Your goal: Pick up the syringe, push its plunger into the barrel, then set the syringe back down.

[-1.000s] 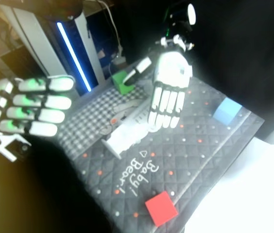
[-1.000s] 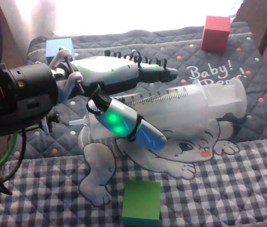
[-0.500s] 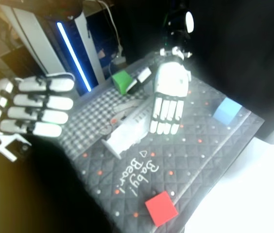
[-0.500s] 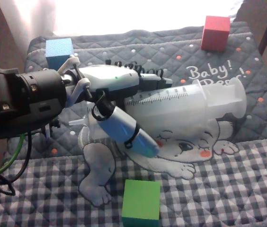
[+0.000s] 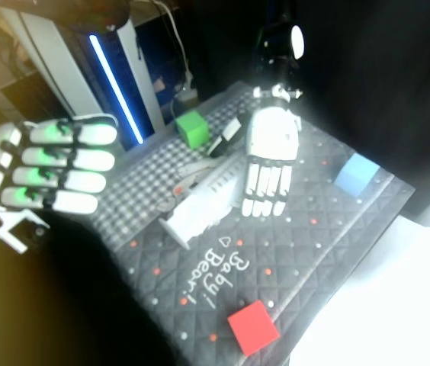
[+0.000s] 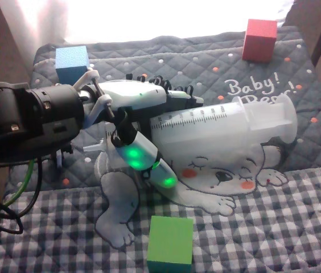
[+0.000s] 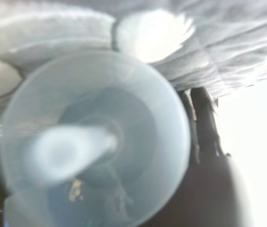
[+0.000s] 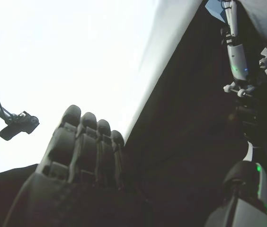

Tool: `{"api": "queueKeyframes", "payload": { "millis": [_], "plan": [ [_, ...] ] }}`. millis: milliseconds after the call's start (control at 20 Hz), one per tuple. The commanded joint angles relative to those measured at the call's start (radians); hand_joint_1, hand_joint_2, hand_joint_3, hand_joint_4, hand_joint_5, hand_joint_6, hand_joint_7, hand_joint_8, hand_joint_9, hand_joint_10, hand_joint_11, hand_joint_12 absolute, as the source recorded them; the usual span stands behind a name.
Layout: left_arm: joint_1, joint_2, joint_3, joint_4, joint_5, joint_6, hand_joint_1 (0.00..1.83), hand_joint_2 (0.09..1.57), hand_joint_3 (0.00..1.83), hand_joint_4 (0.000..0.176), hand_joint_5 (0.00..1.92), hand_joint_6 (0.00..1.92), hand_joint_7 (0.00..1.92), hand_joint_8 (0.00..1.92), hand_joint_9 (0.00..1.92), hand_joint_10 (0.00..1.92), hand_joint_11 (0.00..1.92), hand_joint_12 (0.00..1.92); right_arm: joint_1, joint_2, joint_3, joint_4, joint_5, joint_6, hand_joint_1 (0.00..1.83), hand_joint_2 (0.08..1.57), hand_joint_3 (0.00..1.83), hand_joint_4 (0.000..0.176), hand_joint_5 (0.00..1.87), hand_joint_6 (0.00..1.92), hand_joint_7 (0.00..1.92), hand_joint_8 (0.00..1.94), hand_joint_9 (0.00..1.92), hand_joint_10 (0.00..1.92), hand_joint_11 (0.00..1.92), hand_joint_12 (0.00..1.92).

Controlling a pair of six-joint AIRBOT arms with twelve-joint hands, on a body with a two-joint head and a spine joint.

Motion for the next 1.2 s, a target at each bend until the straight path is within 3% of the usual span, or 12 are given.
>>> {"api": "queueKeyframes", "payload": {
  "millis": [0, 300, 350, 400, 450, 500, 550, 600, 700, 800, 1000, 1150],
  "plan": [
    [-0.003, -0.010, 0.005, -0.010, -0.060, -0.002, 1.15, 0.95, 0.00, 0.000, 0.34, 0.01, 0.45, 0.01, 0.42, 0.01, 0.21, 0.47, 0.008, 0.004, 0.004, 0.008, 0.121, 0.007, 0.63, 0.63, 0.00, 0.037, 0.10, 0.01, 0.16, 0.01, 0.16, 0.01, 0.04, 0.22],
    [0.017, -0.017, 0.029, -0.082, -0.090, -0.002, 1.10, 1.08, 0.00, 0.000, 0.73, 0.03, 0.80, 0.02, 0.78, 0.04, 0.48, 0.96, 0.008, 0.005, 0.004, 0.006, 0.121, 0.008, 0.62, 0.61, 0.00, 0.031, 0.10, 0.01, 0.16, 0.01, 0.16, 0.01, 0.05, 0.23],
    [0.019, -0.018, 0.032, -0.092, -0.093, 0.196, 1.15, 1.07, 0.00, 0.000, 0.77, 0.03, 0.83, 0.02, 0.81, 0.05, 0.49, 0.97, 0.008, 0.006, 0.004, 0.006, 0.121, 0.010, 0.60, 0.64, 0.00, 0.020, 0.10, 0.01, 0.17, 0.01, 0.17, 0.01, 0.05, 0.24],
    [0.019, -0.019, 0.035, -0.094, -0.093, 0.196, 1.17, 1.17, 0.00, 0.000, 0.75, 1.08, 0.88, 0.90, 0.92, 0.19, 0.55, 1.17, 0.008, 0.006, 0.004, 0.006, 0.121, 0.010, 0.62, 0.65, 0.01, 0.011, 0.10, 0.01, 0.16, 0.00, 0.17, 0.01, 0.05, 0.24],
    [0.018, -0.020, 0.038, -0.094, -0.093, 0.196, 1.30, 1.20, 0.00, 0.000, 0.70, 1.33, 0.82, 1.19, 0.84, 1.11, 0.65, 1.30, 0.008, 0.006, 0.004, 0.005, 0.121, 0.010, 0.61, 0.63, 0.00, 0.018, 0.11, 0.01, 0.17, 0.01, 0.18, 0.01, 0.06, 0.25],
    [0.017, -0.021, 0.039, -0.094, -0.093, 0.196, 1.30, 1.20, 0.00, 0.000, 0.70, 1.33, 0.82, 1.19, 0.84, 1.11, 0.65, 1.30, 0.008, 0.006, 0.004, 0.005, 0.121, 0.010, 0.61, 0.63, 0.00, 0.018, 0.11, 0.01, 0.17, 0.01, 0.18, 0.01, 0.06, 0.25],
    [0.015, -0.023, 0.040, -0.095, -0.093, 0.196, 1.17, 1.27, 0.02, 0.000, 0.63, 1.49, 0.72, 1.51, 0.72, 1.66, 0.79, 1.63, 0.008, 0.006, 0.004, 0.005, 0.121, 0.010, 0.62, 0.65, 0.01, 0.018, 0.11, 0.00, 0.16, 0.00, 0.17, 0.00, 0.05, 0.25],
    [0.015, -0.024, 0.041, -0.110, -0.093, 0.196, 1.16, 1.27, 0.01, 0.000, 0.65, 1.44, 0.74, 1.54, 0.74, 1.78, 0.85, 1.77, 0.008, 0.006, 0.004, 0.005, 0.121, 0.010, 0.62, 0.65, 0.01, 0.000, 0.10, 0.00, 0.15, 0.00, 0.17, 0.00, 0.06, 0.26],
    [0.016, -0.024, 0.042, -0.127, -0.097, 0.196, 1.45, 1.09, 0.00, 0.000, 0.59, 1.89, 0.74, 1.90, 0.85, 1.92, 0.96, 1.91, 0.008, 0.006, 0.004, 0.005, 0.121, 0.010, 0.62, 0.65, 0.01, 0.000, 0.11, 0.00, 0.15, 0.00, 0.15, 0.00, 0.05, 0.26],
    [0.015, -0.024, 0.042, -0.134, -0.102, 0.196, 1.49, 1.09, 0.00, 0.000, 0.68, 1.92, 0.84, 1.92, 0.98, 1.92, 1.07, 1.92, 0.008, 0.006, 0.004, 0.005, 0.121, 0.010, 0.58, 0.70, 0.00, 0.000, 0.08, 0.00, 0.13, 0.00, 0.15, 0.00, 0.01, 0.36],
    [0.008, -0.019, 0.044, -0.167, -0.129, 0.196, 1.59, 1.11, 0.00, 0.098, 0.81, 1.92, 1.06, 1.92, 1.31, 1.92, 1.40, 1.92, 0.008, 0.006, 0.004, 0.005, 0.121, 0.011, 0.61, 0.62, 0.00, 0.020, 0.09, 0.00, 0.14, 0.00, 0.16, 0.00, 0.01, 0.31],
    [0.009, -0.008, 0.043, -0.207, -0.162, 0.196, 1.59, 1.11, 0.00, 0.146, 0.96, 1.92, 1.24, 1.92, 1.49, 1.92, 1.58, 1.92, 0.008, 0.006, 0.004, 0.005, 0.121, 0.013, 0.62, 0.64, 0.01, 0.007, 0.09, 0.00, 0.15, 0.00, 0.17, 0.00, 0.02, 0.30]
  ]
}}
